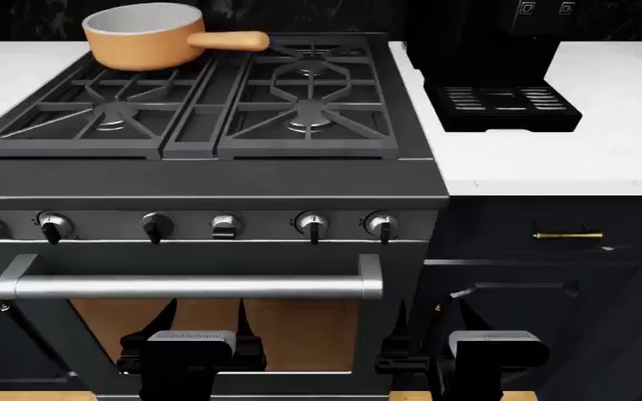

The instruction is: Pick the kettle from the counter and place it on a stove burner. Then turn the burner on.

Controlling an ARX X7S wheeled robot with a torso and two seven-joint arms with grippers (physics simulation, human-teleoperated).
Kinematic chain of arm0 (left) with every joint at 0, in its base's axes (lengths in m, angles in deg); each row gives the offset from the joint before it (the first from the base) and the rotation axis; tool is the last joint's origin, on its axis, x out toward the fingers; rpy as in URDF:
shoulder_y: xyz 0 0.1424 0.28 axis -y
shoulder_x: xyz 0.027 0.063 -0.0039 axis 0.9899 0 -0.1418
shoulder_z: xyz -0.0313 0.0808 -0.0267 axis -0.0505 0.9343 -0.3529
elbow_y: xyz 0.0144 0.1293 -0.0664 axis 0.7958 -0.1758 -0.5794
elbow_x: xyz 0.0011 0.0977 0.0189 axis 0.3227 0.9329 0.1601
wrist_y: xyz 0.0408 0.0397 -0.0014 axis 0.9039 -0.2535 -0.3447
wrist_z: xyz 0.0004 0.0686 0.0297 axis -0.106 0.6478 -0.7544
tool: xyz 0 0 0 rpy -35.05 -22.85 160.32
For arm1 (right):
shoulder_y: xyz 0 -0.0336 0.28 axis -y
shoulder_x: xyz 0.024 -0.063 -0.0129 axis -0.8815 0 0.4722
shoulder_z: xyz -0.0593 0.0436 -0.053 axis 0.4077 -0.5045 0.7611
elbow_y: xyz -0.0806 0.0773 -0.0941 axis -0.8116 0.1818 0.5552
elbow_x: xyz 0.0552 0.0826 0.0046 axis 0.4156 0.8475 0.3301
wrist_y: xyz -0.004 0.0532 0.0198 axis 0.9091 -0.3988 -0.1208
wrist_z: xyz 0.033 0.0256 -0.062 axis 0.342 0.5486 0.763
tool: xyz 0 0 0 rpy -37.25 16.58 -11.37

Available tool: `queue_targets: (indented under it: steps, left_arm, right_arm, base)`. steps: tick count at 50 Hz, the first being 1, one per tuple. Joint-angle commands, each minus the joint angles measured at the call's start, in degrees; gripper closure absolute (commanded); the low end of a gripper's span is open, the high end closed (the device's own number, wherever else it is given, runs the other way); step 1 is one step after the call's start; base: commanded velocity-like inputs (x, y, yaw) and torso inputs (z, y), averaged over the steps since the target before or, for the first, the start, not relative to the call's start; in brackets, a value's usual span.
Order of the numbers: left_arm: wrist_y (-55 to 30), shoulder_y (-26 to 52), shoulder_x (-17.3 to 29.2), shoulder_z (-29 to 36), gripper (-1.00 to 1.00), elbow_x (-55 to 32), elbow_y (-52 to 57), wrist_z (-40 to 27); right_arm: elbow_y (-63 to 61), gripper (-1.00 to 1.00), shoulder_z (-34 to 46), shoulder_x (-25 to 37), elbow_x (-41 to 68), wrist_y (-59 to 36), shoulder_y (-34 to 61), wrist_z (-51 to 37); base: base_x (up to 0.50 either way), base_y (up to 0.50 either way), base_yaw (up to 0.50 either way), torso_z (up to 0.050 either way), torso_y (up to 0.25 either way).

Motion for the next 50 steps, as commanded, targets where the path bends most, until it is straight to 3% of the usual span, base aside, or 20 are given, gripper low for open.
queue_targets:
  steps: [1,12,50]
  left_arm:
    - [0.1,0.0,0.9,1.1,-1.00,-1.0,-0.1,-0.9]
    - [0.3,0.2,2.7,3.1,-1.00,-2.8,-0.4,-3.1]
    - [0.8,0.6,5.5,6.4,-1.00,-5.5,-1.1,-6.5]
  right_arm:
    - [0.2,-1.00,0.8,0.8,1.3,-0.3,0.1,-1.2]
    - [0.4,-1.00,2.9,2.6,3.3,0.3,0.2,-3.5]
    - [0.8,-1.00,6.2,5.3,6.2,0.9,0.6,-7.0]
  base:
    - [0.00,0.00,0.00,0.000,0.000]
    - [0.00,0.00,0.00,0.000,0.000]
    - [0.00,0.50,0.00,0.000,0.000]
